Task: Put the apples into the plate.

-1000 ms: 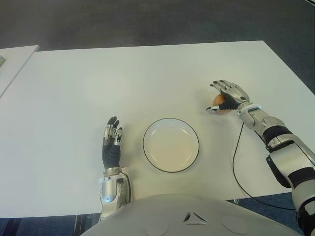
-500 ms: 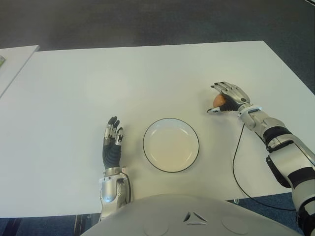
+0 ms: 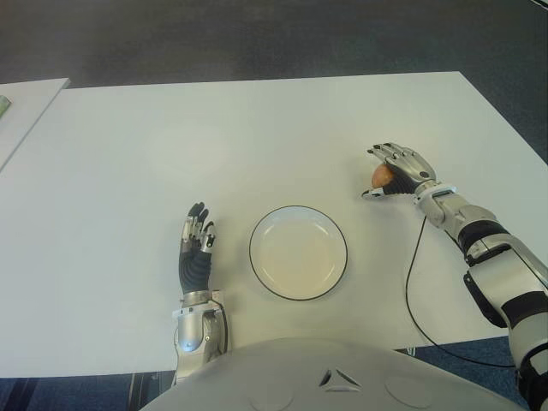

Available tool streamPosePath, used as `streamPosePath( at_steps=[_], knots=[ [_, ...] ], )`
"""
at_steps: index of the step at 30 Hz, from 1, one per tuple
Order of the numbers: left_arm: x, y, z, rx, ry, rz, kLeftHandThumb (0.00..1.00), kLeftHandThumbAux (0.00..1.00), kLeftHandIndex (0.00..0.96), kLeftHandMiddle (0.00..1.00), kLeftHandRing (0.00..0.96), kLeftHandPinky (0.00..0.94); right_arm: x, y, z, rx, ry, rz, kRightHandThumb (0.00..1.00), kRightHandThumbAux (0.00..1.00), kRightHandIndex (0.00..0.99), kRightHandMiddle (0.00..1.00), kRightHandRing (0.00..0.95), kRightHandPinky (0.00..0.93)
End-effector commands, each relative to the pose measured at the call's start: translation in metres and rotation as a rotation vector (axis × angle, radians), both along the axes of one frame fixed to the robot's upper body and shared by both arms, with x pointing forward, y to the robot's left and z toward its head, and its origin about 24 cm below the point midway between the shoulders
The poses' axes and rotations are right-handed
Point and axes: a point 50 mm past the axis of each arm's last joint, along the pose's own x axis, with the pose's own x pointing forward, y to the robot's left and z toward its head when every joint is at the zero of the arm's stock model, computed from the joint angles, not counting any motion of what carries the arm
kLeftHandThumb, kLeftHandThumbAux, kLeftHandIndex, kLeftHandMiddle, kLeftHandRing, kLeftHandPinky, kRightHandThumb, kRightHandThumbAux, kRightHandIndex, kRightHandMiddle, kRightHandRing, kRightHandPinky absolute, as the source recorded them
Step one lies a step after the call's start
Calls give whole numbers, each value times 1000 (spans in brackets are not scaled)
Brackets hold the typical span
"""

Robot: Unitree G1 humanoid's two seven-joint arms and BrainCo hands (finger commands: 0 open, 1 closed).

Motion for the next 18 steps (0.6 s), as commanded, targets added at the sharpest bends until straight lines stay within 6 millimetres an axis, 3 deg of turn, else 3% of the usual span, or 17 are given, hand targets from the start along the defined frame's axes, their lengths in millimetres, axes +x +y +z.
streamPosePath(
  at_steps=[1, 18],
  knots=[
    [-13, 6, -23, -30, 140, 35, 211, 524, 43, 27, 4, 14, -20, -11, -23, -50, 108, -18, 258, 455, 53, 83, 49, 1],
    [-14, 6, -23, -54, 150, 27, 233, 542, 37, 18, 0, 1, -21, -15, -21, -69, 67, -13, 439, 475, 103, 133, 96, 31]
  ],
)
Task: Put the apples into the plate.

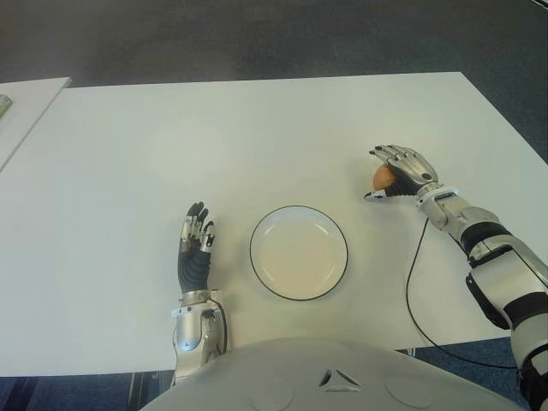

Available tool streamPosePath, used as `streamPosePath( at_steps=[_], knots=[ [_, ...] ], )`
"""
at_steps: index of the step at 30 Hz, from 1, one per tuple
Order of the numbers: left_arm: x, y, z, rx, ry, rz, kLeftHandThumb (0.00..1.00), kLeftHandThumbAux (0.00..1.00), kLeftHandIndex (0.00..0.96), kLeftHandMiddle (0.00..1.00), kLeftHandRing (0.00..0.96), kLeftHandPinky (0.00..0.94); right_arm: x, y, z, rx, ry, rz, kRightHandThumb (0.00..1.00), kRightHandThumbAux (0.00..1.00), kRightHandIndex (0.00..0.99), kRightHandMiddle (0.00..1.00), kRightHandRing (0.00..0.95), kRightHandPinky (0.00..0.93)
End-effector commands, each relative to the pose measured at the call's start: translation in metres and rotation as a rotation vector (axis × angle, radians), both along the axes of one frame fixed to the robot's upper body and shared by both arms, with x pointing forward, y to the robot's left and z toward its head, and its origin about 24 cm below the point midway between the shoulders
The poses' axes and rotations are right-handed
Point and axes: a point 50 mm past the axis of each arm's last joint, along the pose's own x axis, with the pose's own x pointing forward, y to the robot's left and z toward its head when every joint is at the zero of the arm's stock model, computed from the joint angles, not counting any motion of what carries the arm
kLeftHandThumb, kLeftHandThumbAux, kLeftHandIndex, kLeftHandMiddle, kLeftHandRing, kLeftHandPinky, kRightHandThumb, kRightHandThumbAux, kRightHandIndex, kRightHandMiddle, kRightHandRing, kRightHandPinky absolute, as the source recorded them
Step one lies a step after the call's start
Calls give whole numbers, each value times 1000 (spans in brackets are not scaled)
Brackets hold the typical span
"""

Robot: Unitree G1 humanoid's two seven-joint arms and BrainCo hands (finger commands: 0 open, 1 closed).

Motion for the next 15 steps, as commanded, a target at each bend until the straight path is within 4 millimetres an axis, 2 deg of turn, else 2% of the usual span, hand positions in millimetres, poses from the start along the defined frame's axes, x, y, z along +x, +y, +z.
streamPosePath(
  at_steps=[1, 7, 12, 14, 15],
  knots=[
    [-15, 4, -23, -33, 150, 26, 234, 541, 36, 16, 0, 1, -17, -12, -20, -61, 94, -28, 451, 477, 114, 146, 106, 41],
    [-15, 3, -22, -31, 147, 23, 238, 534, 32, 7, 0, 0, -17, -11, -19, -22, 54, -34, 491, 484, 175, 205, 154, 100],
    [-15, 4, -22, -32, 152, 23, 237, 529, 36, 7, 0, 0, -20, -10, -17, 19, -16, -27, 531, 504, 311, 366, 297, 208],
    [-15, 4, -22, -30, 155, 22, 237, 533, 37, 12, 0, 0, -20, -10, -17, 23, -29, -23, 629, 623, 376, 437, 379, 280],
    [-15, 4, -22, -29, 156, 20, 237, 534, 38, 12, 0, 0, -20, -10, -16, 26, -36, -23, 642, 639, 385, 447, 391, 290]
  ],
)
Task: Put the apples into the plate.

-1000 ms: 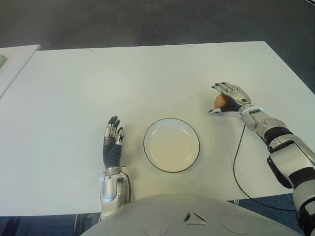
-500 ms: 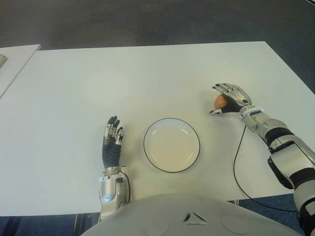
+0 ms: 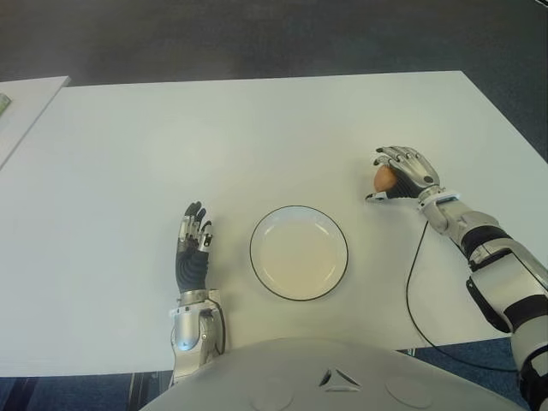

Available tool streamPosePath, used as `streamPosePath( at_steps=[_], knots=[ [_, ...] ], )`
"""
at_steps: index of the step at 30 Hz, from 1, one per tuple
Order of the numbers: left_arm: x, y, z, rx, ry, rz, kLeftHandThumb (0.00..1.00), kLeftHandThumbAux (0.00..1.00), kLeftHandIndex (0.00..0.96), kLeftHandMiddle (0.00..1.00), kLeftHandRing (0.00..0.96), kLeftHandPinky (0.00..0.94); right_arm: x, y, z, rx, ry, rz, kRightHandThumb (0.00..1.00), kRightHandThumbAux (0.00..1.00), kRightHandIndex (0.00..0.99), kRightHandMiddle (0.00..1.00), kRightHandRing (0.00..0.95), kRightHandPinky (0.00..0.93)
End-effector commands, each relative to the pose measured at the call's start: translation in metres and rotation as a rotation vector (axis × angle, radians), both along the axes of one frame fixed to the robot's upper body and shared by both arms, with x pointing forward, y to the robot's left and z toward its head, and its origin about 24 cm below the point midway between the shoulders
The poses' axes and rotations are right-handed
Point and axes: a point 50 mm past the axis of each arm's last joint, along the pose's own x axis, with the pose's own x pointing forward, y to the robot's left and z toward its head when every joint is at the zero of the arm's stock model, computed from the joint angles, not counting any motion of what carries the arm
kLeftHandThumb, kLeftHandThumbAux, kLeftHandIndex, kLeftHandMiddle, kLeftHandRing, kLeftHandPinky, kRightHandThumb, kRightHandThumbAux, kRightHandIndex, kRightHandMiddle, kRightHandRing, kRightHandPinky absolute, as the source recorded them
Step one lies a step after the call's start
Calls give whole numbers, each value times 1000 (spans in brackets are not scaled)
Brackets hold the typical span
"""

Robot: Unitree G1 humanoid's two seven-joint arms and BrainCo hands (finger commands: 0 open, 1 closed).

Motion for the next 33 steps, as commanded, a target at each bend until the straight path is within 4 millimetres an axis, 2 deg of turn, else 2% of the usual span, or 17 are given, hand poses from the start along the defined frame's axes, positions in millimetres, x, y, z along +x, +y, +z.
streamPosePath(
  at_steps=[1, 9, 17, 22, 33],
  knots=[
    [-15, 1, -23, -33, 157, 11, 238, 537, 38, 13, 0, 0, -14, -7, -14, -13, 47, -18, 662, 663, 399, 471, 416, 308],
    [-16, 1, -23, -38, 159, 9, 234, 548, 34, 14, 0, 0, -13, -8, -15, -20, 50, -34, 694, 707, 429, 572, 533, 441],
    [-16, 2, -23, -27, 166, 6, 227, 542, 29, 1, 0, 0, -12, -9, -16, -35, 40, -53, 694, 714, 433, 621, 577, 496],
    [-16, 2, -22, -32, 164, 7, 226, 537, 31, 0, 0, 0, -11, -9, -16, -23, 50, -69, 696, 717, 435, 651, 609, 584],
    [-16, 4, -21, -33, 173, 11, 215, 531, 32, 8, 0, 0, -10, -7, -13, 79, 63, -95, 701, 718, 440, 738, 714, 702]
  ],
)
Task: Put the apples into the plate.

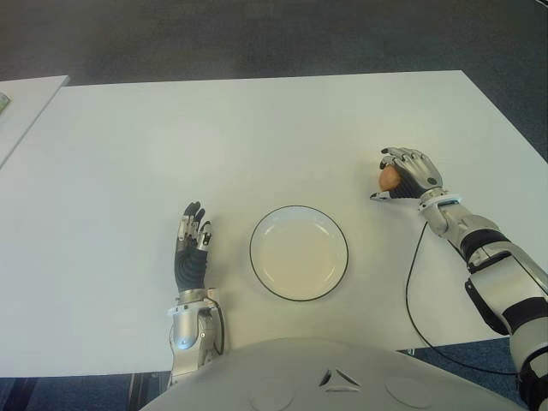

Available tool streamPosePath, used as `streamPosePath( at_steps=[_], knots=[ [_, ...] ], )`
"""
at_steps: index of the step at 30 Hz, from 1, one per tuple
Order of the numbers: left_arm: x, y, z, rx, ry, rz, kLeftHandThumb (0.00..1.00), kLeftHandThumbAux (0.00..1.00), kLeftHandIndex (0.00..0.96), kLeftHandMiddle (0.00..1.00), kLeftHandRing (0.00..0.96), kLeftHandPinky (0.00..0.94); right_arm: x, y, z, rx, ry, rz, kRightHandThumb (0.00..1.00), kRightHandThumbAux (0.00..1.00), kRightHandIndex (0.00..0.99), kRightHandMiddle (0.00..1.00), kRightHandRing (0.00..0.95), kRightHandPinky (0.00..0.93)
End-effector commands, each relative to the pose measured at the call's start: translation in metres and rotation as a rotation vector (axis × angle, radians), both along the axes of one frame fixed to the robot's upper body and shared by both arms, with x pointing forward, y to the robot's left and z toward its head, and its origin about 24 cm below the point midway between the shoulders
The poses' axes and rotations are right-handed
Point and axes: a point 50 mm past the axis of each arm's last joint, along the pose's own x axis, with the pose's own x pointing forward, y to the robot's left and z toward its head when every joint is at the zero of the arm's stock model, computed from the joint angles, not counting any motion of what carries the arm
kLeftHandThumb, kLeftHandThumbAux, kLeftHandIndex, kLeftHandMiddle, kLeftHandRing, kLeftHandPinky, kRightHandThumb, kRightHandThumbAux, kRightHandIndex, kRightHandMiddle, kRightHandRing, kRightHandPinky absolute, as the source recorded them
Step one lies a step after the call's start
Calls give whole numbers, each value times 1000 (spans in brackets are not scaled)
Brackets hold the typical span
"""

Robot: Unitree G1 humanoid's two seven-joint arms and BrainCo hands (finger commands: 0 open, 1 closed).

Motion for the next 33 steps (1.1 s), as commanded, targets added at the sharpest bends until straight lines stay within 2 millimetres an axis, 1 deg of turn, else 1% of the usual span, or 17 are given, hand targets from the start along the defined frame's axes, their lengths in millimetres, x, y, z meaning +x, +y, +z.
streamPosePath(
  at_steps=[1, 5, 9, 16, 26, 33],
  knots=[
    [-17, 2, -21, -32, 149, 12, 217, 529, 33, 8, 0, 0, -10, -4, -13, 23, 83, -29, 701, 718, 440, 748, 725, 717],
    [-17, 2, -21, -37, 154, 7, 222, 528, 33, 11, 0, 0, -9, -3, -13, 66, 104, -39, 702, 718, 441, 780, 754, 745],
    [-17, 3, -20, -38, 156, 4, 228, 540, 32, 13, 0, 0, -8, -3, -13, 91, 116, -49, 703, 719, 440, 828, 795, 793],
    [-15, 3, -20, -31, 150, 3, 227, 538, 31, 4, 0, 0, -7, -3, -12, 113, 132, -63, 703, 718, 440, 871, 832, 832],
    [-14, 4, -19, -36, 141, 9, 238, 523, 33, 5, 0, 0, -5, -2, -10, 127, 134, -60, 704, 717, 439, 888, 850, 839],
    [-15, 4, -20, -26, 136, -6, 218, 512, 29, 0, 0, 0, -5, -1, -10, 131, 138, -60, 704, 718, 439, 892, 852, 839]
  ],
)
